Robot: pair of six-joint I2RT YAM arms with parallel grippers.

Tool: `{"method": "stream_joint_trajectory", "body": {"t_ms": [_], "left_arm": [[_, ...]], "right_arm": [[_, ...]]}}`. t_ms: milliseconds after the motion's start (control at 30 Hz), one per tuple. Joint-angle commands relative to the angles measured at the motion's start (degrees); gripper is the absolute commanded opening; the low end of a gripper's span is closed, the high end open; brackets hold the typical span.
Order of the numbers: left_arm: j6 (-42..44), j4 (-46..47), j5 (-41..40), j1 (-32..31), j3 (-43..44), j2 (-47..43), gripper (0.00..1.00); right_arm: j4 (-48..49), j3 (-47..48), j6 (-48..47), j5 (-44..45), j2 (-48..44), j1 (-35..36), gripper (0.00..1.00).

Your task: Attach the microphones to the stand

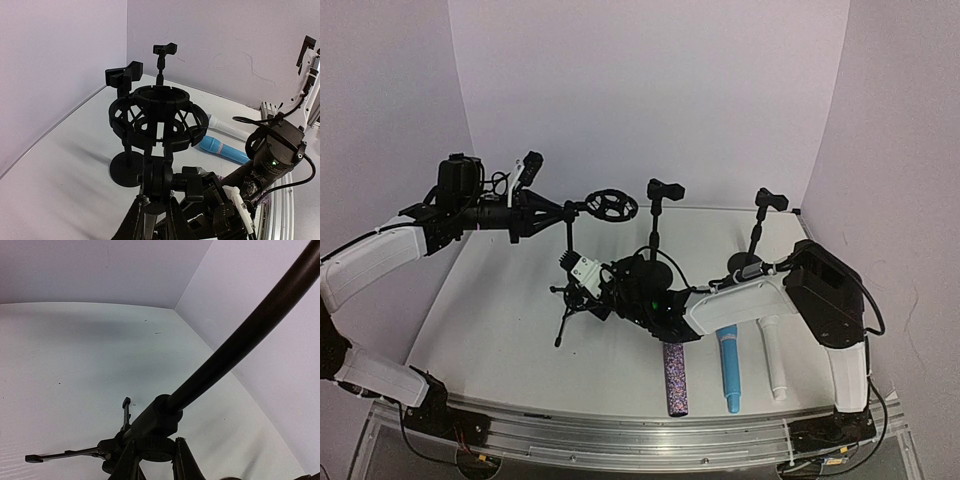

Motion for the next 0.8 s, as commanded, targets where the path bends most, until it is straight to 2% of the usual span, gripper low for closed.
{"method": "stream_joint_trajectory", "body": {"t_ms": [0,200,500,767], "left_arm": [[-1.5,3.2,0.8,-0.2,-1.8,-2.2,0.00],[-0.2,3.9,1.0,-0.2,-4.0,-2.4,0.00],[6.1,2.1,2.1,-0.2,-4.0,-0.8,0.00],[6.2,3.0,3.0,-0.3,-4.3,-0.6,0.00]], "right_arm": [[1.3,0.7,2.7,0.0,-0.1,0.4,0.08],[-0.5,-0.4,3.1,-2.0,-1.2,0.6,0.05],[-2.8,0.2,1.6,-5.0,-1.6,0.5,0.02],[-5.9,1.1,4.6,-8.3,-2.3,0.5,0.01]]}}
